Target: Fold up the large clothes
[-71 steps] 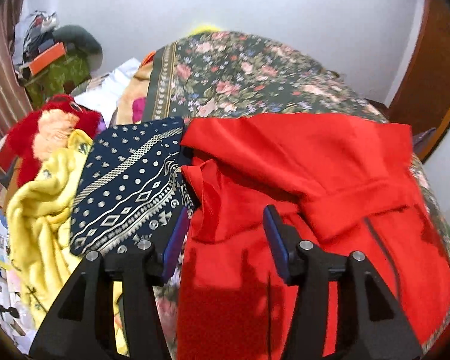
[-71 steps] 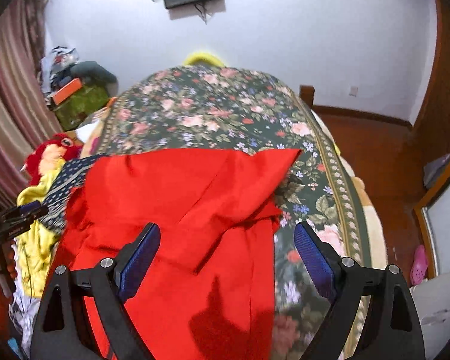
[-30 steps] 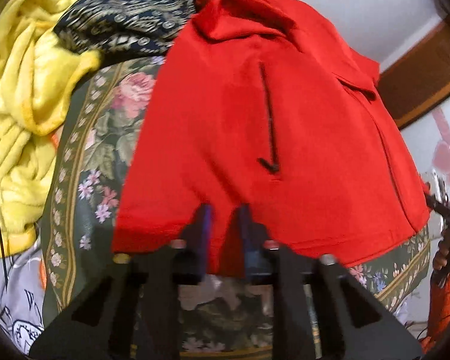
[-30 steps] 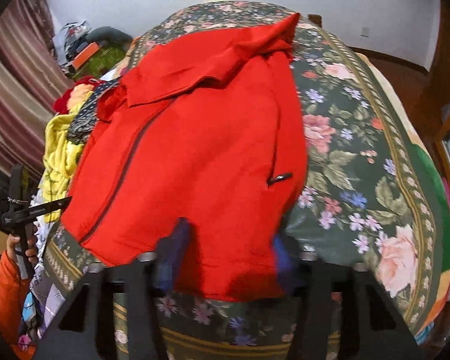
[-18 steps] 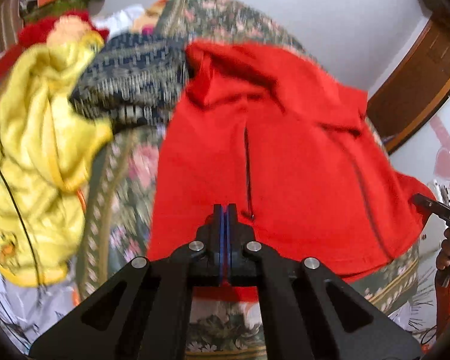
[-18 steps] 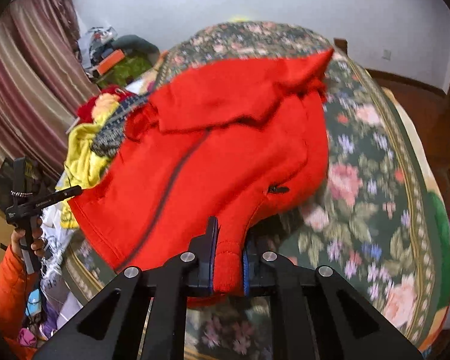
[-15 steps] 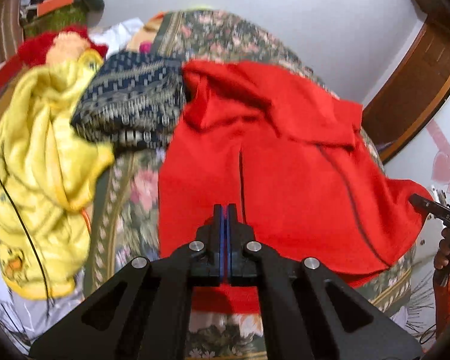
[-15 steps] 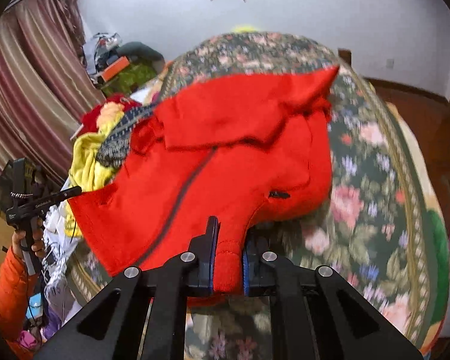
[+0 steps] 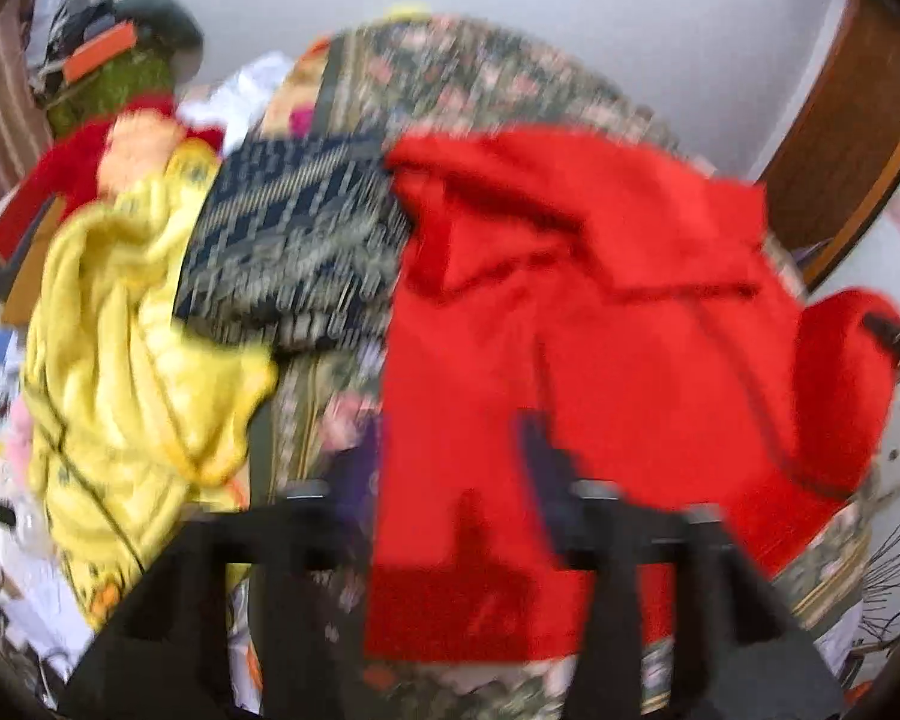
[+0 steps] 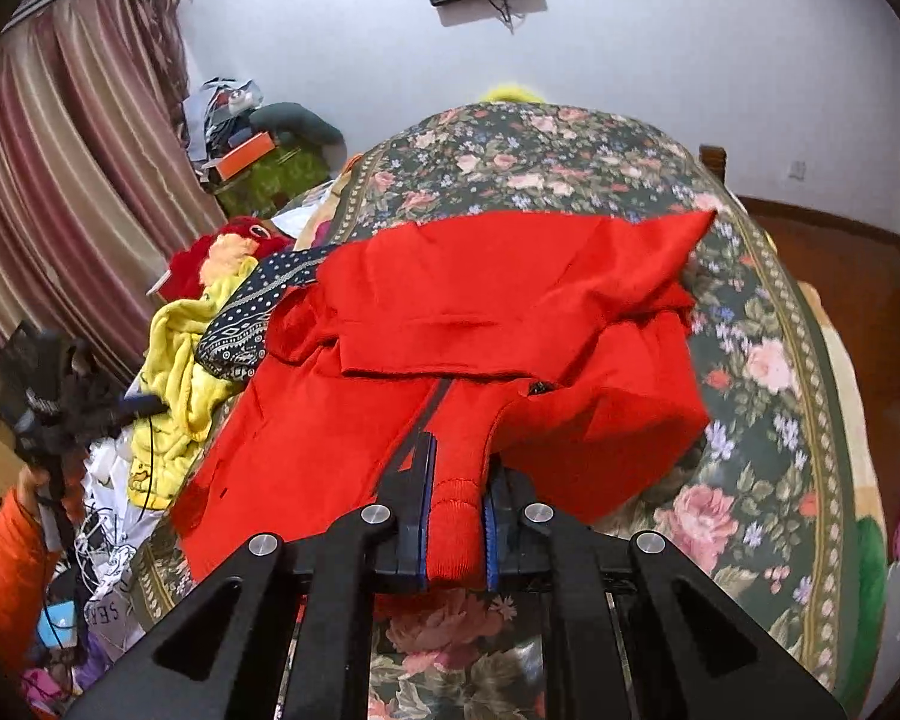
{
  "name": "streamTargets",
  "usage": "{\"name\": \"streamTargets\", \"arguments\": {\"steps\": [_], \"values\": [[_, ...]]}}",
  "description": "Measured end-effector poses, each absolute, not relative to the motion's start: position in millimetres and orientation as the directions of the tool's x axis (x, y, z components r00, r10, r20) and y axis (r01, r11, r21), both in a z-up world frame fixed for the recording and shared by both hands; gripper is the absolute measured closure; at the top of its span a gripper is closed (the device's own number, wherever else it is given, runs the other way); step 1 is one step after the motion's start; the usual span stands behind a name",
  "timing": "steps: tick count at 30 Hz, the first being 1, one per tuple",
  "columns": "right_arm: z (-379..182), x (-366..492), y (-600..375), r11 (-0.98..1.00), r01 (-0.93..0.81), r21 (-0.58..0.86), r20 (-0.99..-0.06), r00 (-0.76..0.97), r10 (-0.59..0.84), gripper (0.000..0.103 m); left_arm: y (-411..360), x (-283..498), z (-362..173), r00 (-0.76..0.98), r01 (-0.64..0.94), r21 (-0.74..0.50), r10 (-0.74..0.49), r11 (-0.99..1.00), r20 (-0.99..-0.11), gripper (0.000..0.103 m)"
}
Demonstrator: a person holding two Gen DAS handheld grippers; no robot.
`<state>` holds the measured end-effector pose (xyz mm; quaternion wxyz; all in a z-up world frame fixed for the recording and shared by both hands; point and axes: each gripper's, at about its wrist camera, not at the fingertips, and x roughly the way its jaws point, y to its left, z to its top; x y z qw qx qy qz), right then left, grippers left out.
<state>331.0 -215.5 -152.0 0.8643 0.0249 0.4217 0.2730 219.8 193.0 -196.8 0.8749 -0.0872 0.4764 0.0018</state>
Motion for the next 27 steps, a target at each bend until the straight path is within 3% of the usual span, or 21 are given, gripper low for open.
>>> {"name": "streamTargets", "arguments": {"steps": [6,10,14,20,27], "values": [[-158,325,-229,0.859,-0.424,0.285,-0.723,0.494,0.484,0.093,217,190,-272,0.384,-0.199,-0.275,-0.183,0.941,-0.905,0.042],[-160,323,-231,0.864,-0.416,0.282,-0.728,0.494,0.476,0.093,227,174,-304,0.374,-0.283,-0.427,-0.311,0.859,-0.874,0.045],[-162,322,-231,0.864,-0.409,0.294,-0.726,0.493,0.480,0.093,222,170,-297,0.392,-0.279,-0.387,-0.263,0.879,-0.881,0.097],[-148,330,-227,0.853,-0.428,0.298,-0.701,0.509,0.500,0.093,211,185,-246,0.493,-0.204,-0.333,-0.197,0.921,-0.847,0.100],[-118,373,-216,0.861,-0.430,0.272,-0.655,0.573,0.493,0.093,208,251,-155,0.662,-0.150,-0.264,-0.101,0.953,-0.743,0.101]]}}
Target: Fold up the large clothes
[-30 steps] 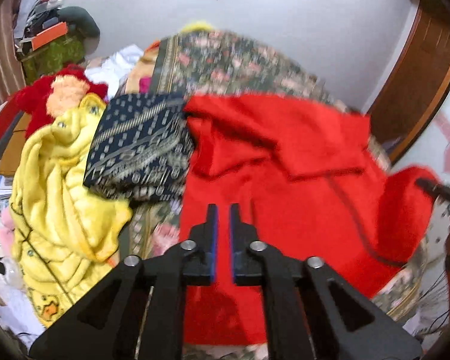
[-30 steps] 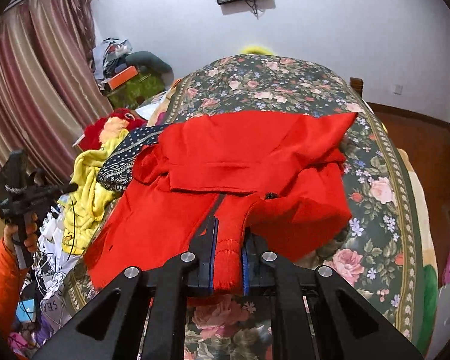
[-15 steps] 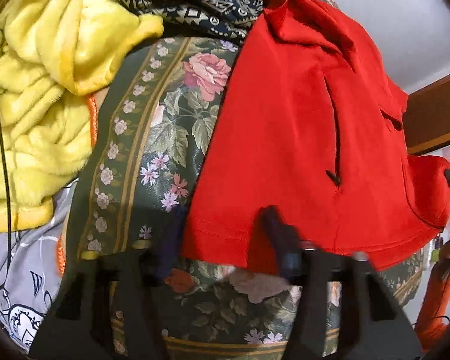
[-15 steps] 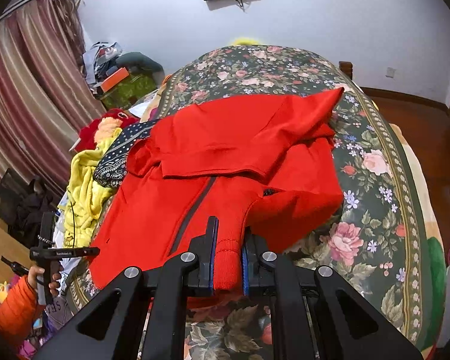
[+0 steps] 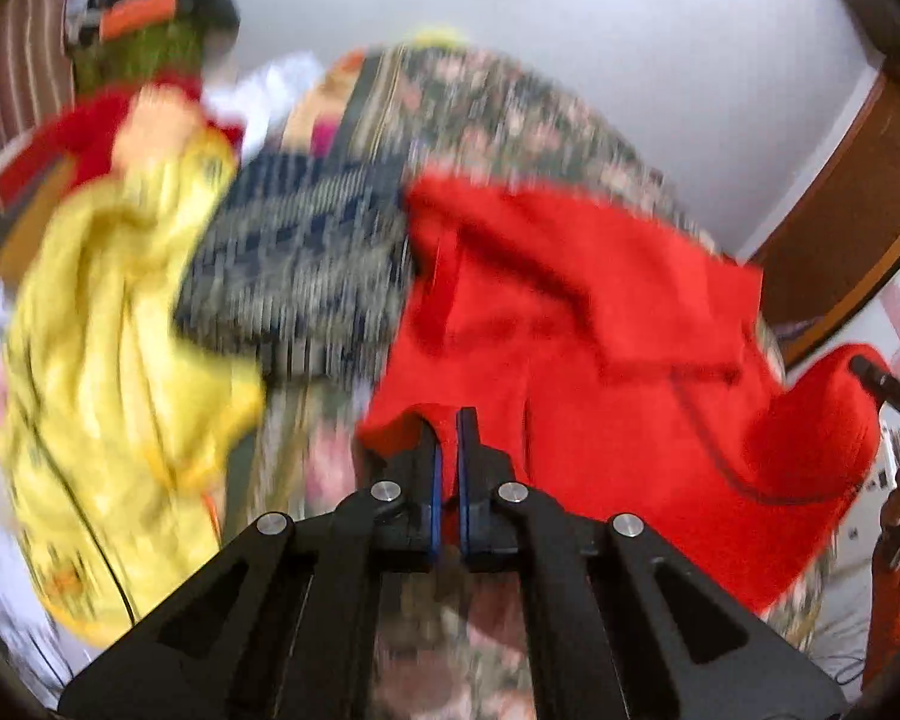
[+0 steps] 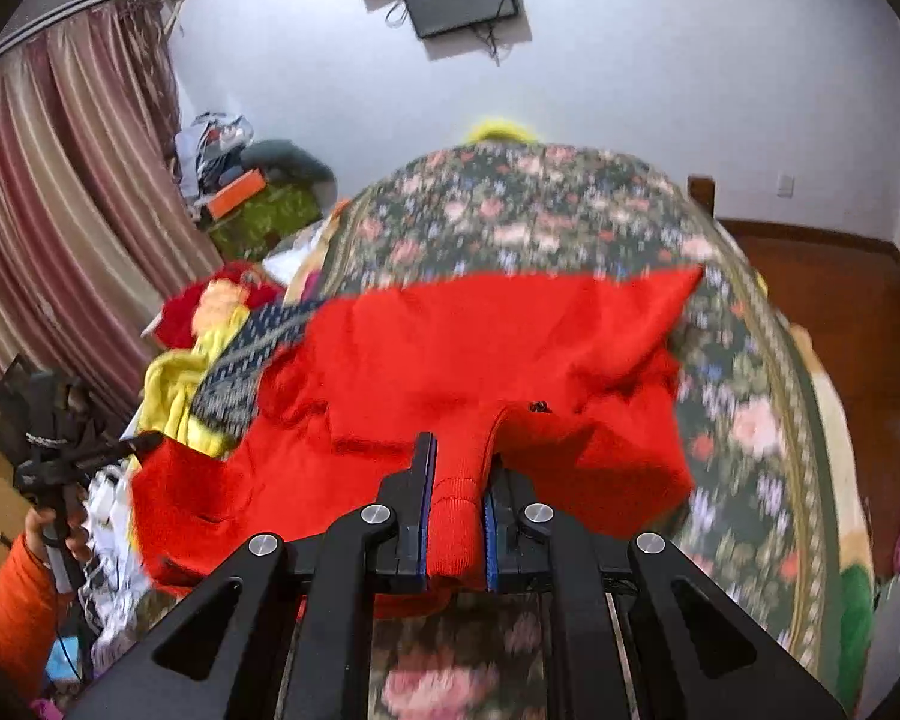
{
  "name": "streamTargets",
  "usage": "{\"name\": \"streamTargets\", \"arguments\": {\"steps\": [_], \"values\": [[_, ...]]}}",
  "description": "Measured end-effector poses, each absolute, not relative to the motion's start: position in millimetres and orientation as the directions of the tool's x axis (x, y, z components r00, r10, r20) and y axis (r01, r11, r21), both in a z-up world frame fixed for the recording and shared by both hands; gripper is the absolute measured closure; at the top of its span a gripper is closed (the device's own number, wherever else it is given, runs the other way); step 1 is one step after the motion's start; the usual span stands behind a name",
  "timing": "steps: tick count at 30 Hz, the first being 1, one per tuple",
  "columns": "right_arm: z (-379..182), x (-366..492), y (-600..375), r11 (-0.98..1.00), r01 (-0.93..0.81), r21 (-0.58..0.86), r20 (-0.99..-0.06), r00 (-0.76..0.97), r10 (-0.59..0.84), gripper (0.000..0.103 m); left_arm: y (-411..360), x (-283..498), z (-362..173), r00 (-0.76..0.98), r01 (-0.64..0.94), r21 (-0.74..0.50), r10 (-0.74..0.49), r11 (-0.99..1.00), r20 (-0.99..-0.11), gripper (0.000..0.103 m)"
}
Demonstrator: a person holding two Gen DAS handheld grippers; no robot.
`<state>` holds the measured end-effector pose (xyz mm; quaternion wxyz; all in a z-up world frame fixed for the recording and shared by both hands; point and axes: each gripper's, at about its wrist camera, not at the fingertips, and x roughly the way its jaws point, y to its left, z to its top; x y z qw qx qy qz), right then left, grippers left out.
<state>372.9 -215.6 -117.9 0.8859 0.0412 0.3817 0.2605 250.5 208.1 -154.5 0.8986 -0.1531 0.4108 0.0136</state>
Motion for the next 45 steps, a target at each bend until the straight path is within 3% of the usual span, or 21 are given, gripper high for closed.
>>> {"name": "streamTargets", "arguments": {"steps": [5,10,13,19,25,30,35,42,45], "values": [[-98,436,-222,0.888,-0.358,0.289,-0.611,0.645,0.459,0.094,216,328,-100,0.749,-0.160,-0.208,-0.019,0.965,-0.663,0.101],[-111,518,-237,0.922,-0.230,0.312,-0.622,0.684,0.382,0.093,222,412,-86,0.777,-0.199,-0.190,0.037,0.962,-0.628,0.101],[-134,563,-237,0.931,-0.187,0.313,-0.654,0.669,0.354,0.093,224,466,-106,0.758,-0.227,-0.179,0.058,0.957,-0.650,0.101],[-202,633,-229,0.955,-0.141,0.259,-0.748,0.597,0.291,0.093,231,549,-200,0.621,-0.305,-0.122,0.100,0.944,-0.778,0.101],[-233,653,-260,0.890,-0.124,0.438,-0.744,0.507,0.436,0.093,239,565,-267,0.522,-0.347,-0.173,0.037,0.922,-0.852,0.099],[-222,649,-286,0.848,-0.072,0.525,-0.717,0.499,0.487,0.093,223,566,-265,0.500,-0.314,-0.031,0.138,0.949,-0.855,0.097],[-198,638,-300,0.921,-0.056,0.385,-0.759,0.549,0.351,0.093,230,561,-270,0.384,-0.311,0.251,0.363,0.917,-0.849,0.097],[-192,629,-279,0.983,-0.114,0.143,-0.842,0.508,0.181,0.093,244,521,-234,0.492,-0.288,0.082,0.221,0.954,-0.842,0.095],[-196,627,-261,0.991,-0.119,0.064,-0.847,0.519,0.117,0.093,218,516,-210,0.551,-0.220,0.009,0.131,0.975,-0.824,0.086]]}}
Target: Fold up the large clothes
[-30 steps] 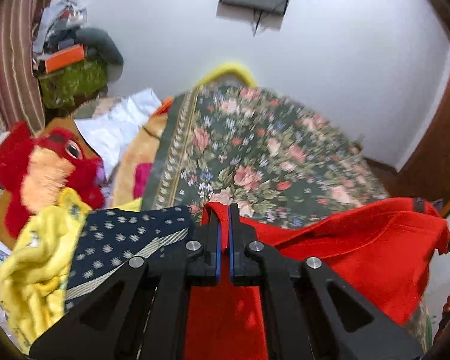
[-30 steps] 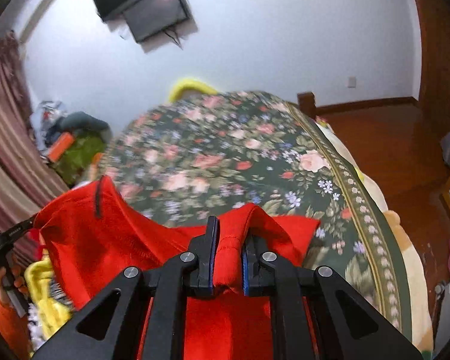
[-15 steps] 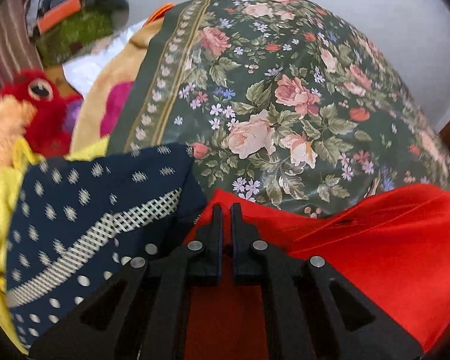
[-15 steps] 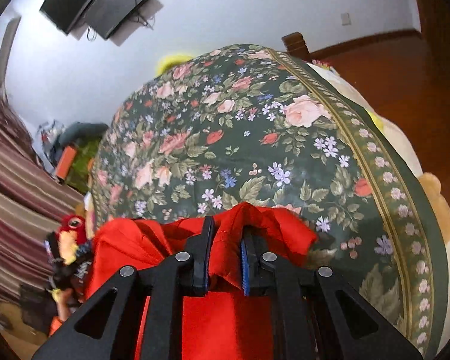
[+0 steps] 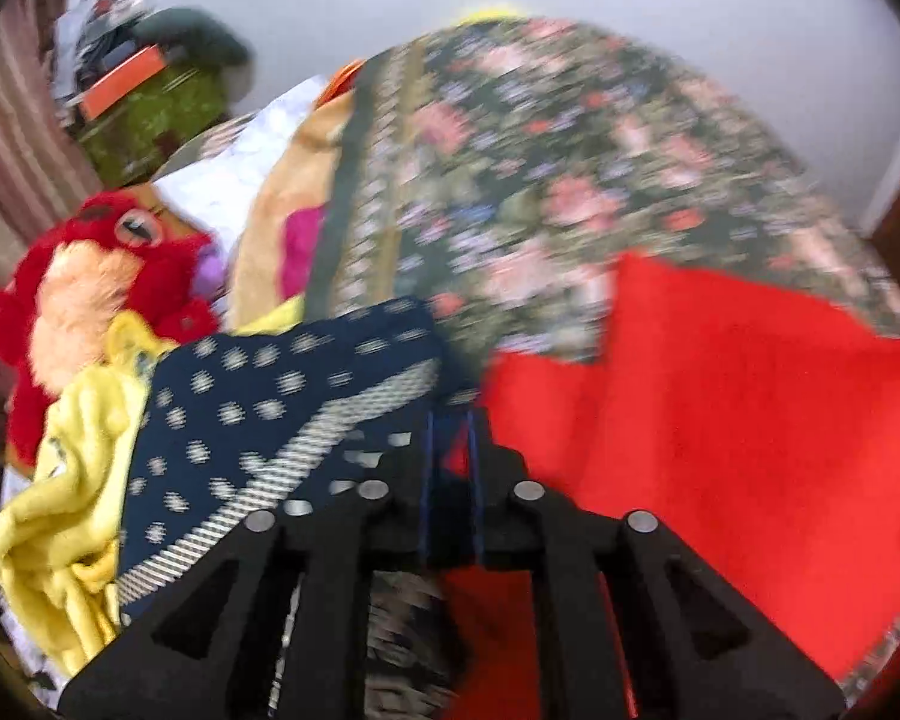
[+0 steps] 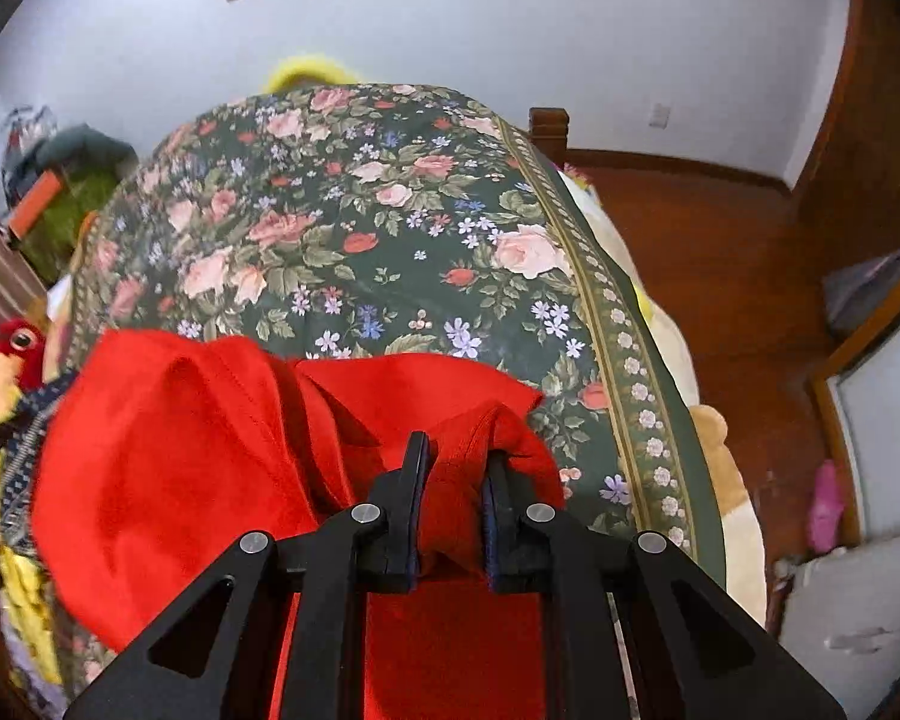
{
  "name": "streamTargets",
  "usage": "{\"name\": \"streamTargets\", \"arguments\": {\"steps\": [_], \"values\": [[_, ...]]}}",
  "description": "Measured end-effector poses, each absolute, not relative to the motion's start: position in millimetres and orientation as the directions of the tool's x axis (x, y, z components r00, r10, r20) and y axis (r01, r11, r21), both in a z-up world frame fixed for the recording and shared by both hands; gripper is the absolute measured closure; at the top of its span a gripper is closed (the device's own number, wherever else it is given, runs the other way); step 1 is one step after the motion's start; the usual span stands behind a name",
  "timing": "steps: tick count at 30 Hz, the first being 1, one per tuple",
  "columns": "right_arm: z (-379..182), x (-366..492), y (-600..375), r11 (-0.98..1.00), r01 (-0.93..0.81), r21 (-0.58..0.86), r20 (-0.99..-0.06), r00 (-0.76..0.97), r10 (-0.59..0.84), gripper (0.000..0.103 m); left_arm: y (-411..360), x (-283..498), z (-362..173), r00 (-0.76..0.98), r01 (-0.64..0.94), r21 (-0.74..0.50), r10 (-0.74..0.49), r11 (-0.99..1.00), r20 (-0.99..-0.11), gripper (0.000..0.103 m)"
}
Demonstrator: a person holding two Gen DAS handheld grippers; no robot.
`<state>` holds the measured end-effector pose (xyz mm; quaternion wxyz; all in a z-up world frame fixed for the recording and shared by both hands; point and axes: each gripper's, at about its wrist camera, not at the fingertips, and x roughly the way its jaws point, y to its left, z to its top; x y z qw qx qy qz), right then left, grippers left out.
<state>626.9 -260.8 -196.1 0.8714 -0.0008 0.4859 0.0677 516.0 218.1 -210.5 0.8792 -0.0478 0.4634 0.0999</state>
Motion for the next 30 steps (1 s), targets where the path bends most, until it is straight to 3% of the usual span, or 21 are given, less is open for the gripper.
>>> {"name": "streamTargets", "arguments": {"steps": [2,7,12,16,19,22,23,24,25,26,30], "values": [[-200,628,-254,0.991,-0.119,0.059,-0.850,0.514,0.112,0.092,195,513,-201,0.577,-0.159,-0.016,0.080,0.987,-0.813,0.061],[-209,631,-249,0.989,-0.145,0.012,-0.859,0.504,0.084,0.092,112,515,-209,0.561,0.042,-0.061,-0.074,0.997,-0.824,0.040],[-201,632,-264,0.982,-0.185,0.026,-0.861,0.495,0.116,0.093,81,519,-251,0.556,0.017,0.043,0.026,0.999,-0.831,0.034],[-174,635,-308,0.953,-0.154,0.263,-0.813,0.496,0.304,0.093,88,516,-257,0.555,-0.047,0.004,0.030,0.999,-0.831,0.032],[-160,633,-322,0.928,-0.146,0.342,-0.787,0.496,0.368,0.093,83,518,-255,0.555,-0.047,0.054,0.071,0.997,-0.829,0.032],[-147,625,-314,0.953,-0.174,0.248,-0.801,0.517,0.303,0.092,81,517,-256,0.550,-0.051,0.080,0.095,0.995,-0.830,0.032],[-142,624,-314,0.967,-0.165,0.196,-0.803,0.538,0.255,0.084,83,518,-256,0.545,-0.055,0.071,0.090,0.996,-0.834,0.031],[-133,621,-317,0.985,-0.133,0.114,-0.795,0.583,0.171,0.083,84,518,-257,0.541,-0.059,0.065,0.086,0.996,-0.837,0.031],[-118,616,-326,0.999,-0.022,-0.040,-0.752,0.659,-0.016,0.082,86,519,-258,0.538,-0.066,0.063,0.089,0.996,-0.838,0.031],[-110,613,-334,0.997,0.024,-0.077,-0.728,0.682,-0.073,0.081,88,519,-259,0.540,-0.073,0.058,0.088,0.996,-0.837,0.029],[-88,600,-367,0.999,-0.002,0.051,-0.729,0.683,0.039,0.081,93,519,-257,0.543,-0.075,0.029,0.065,0.997,-0.837,0.027]]}}
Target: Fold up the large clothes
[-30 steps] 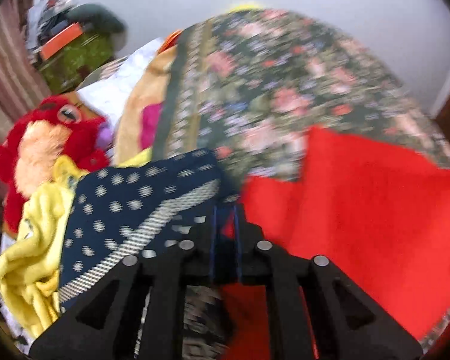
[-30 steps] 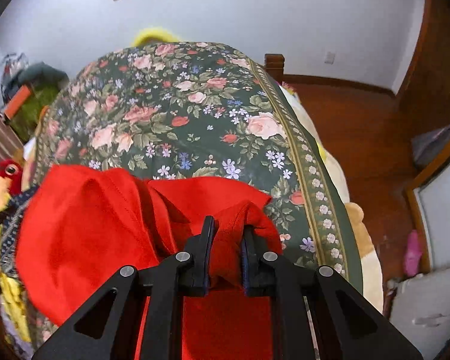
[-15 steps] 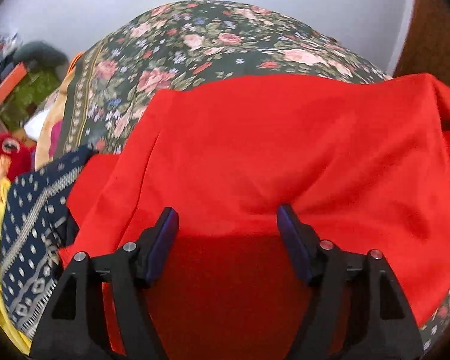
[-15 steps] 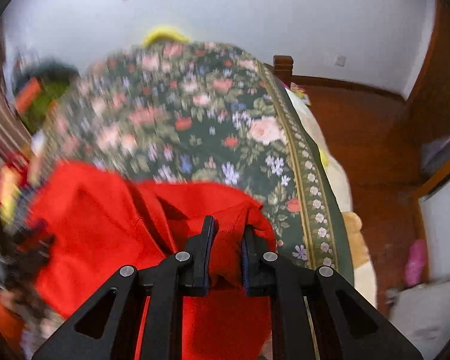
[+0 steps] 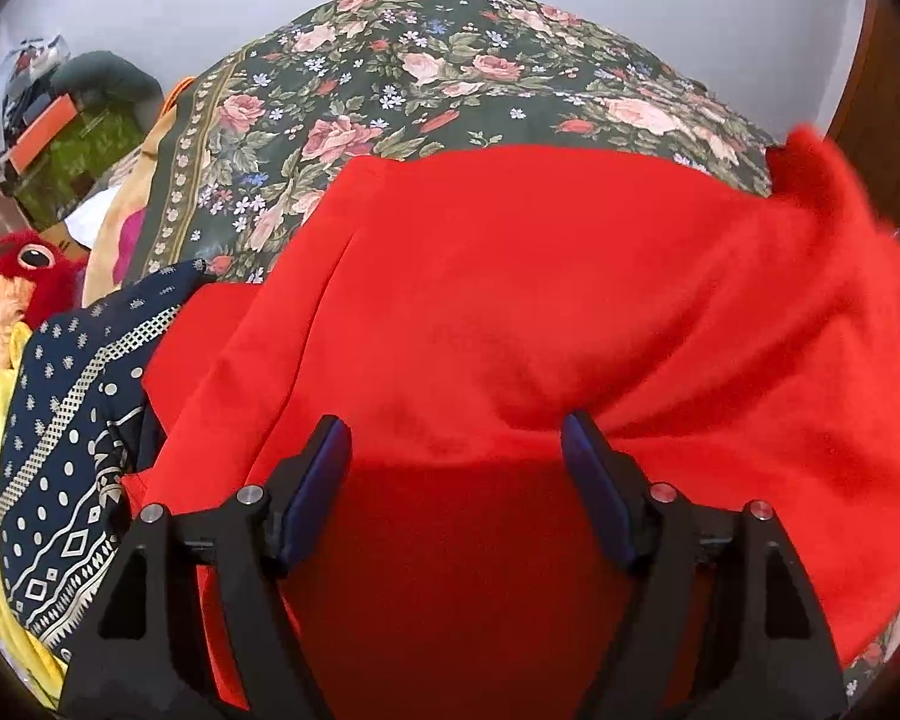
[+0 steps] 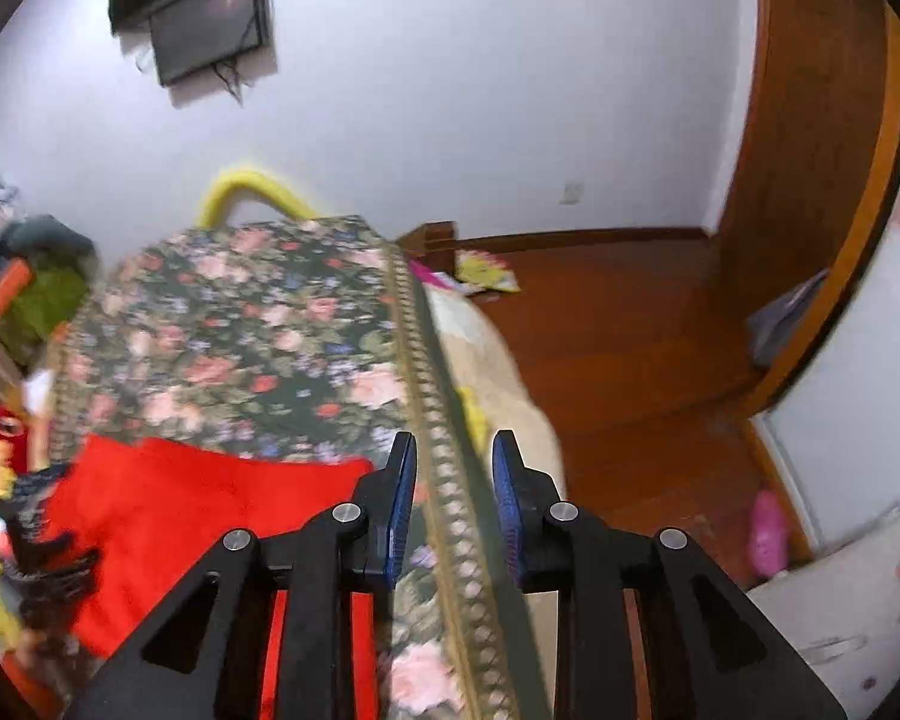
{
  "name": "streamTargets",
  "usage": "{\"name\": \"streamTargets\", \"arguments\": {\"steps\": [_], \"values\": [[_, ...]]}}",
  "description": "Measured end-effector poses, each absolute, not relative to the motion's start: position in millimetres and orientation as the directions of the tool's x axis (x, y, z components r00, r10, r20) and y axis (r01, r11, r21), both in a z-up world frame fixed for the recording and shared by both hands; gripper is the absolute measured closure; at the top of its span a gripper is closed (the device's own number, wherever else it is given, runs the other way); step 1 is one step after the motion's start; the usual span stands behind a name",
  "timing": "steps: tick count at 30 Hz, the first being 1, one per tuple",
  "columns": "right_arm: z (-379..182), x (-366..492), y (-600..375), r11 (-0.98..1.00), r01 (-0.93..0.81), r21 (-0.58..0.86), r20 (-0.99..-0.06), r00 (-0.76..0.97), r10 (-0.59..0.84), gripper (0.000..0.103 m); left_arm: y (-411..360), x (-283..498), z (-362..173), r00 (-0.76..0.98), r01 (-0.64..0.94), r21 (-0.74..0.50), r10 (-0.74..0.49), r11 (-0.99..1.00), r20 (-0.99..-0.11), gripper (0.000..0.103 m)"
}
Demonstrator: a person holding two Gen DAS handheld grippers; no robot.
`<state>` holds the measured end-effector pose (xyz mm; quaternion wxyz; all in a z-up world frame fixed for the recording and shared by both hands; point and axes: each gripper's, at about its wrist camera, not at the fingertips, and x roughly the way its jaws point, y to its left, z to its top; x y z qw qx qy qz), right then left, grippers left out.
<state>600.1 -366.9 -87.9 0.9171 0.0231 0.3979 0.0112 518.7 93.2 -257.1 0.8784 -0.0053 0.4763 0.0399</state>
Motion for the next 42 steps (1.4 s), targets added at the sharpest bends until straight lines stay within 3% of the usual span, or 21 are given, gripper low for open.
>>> {"name": "streamTargets", "arguments": {"steps": [3,8,13,15,20,22,23,24,25,26,27,30,35,42], "values": [[-92,585,-351,0.997,-0.071,0.009,-0.739,0.671,0.054,0.081,97,512,-249,0.555,-0.070,0.066,0.093,0.995,-0.827,0.027],[-126,567,-286,0.966,-0.244,0.085,-0.769,0.601,0.220,0.081,117,494,-245,0.544,-0.065,0.240,0.236,0.969,-0.805,0.028],[-176,555,-202,0.909,-0.387,0.153,-0.797,0.496,0.345,0.081,159,480,-252,0.482,-0.099,0.265,0.279,0.959,-0.830,0.028],[-196,551,-179,0.899,-0.419,0.128,-0.817,0.469,0.335,0.081,172,473,-254,0.474,-0.112,0.258,0.280,0.960,-0.835,0.028],[-250,549,-153,0.911,-0.403,-0.094,-0.869,0.480,0.123,0.080,188,452,-249,0.489,-0.158,0.120,0.183,0.980,-0.853,0.028],[-253,552,-165,0.923,-0.376,-0.083,-0.864,0.489,0.122,0.065,187,440,-244,0.510,-0.170,0.064,0.144,0.983,-0.848,0.028],[-252,552,-171,0.929,-0.359,-0.088,-0.861,0.496,0.110,0.051,186,434,-242,0.520,-0.171,0.031,0.117,0.985,-0.846,0.028],[-252,552,-176,0.934,-0.342,-0.099,-0.862,0.499,0.091,0.021,185,427,-241,0.527,-0.170,0.003,0.094,0.986,-0.845,0.028],[-253,553,-183,0.942,-0.303,-0.145,-0.857,0.514,0.034,0.005,182,422,-239,0.532,-0.168,-0.019,0.075,0.986,-0.844,0.027],[-255,552,-191,0.943,-0.254,-0.213,-0.841,0.539,-0.045,0.000,181,415,-239,0.536,-0.170,-0.050,0.049,0.984,-0.843,0.024],[-256,550,-198,0.941,-0.249,-0.228,-0.834,0.548,-0.057,0.000,181,409,-239,0.538,-0.175,-0.079,0.028,0.981,-0.842,0.024],[-258,545,-226,0.962,-0.256,-0.094,-0.867,0.497,0.047,0.000,183,391,-244,0.538,-0.183,-0.202,-0.074,0.962,-0.839,0.021],[-249,529,-252,0.969,-0.237,-0.074,-0.866,0.497,0.055,0.000,183,383,-262,0.513,-0.195,-0.350,-0.209,0.916,-0.833,0.020],[-229,516,-270,0.976,-0.190,0.103,-0.851,0.491,0.185,0.000,182,406,-286,0.553,-0.215,-0.578,-0.390,0.787,-0.737,0.021]]}}
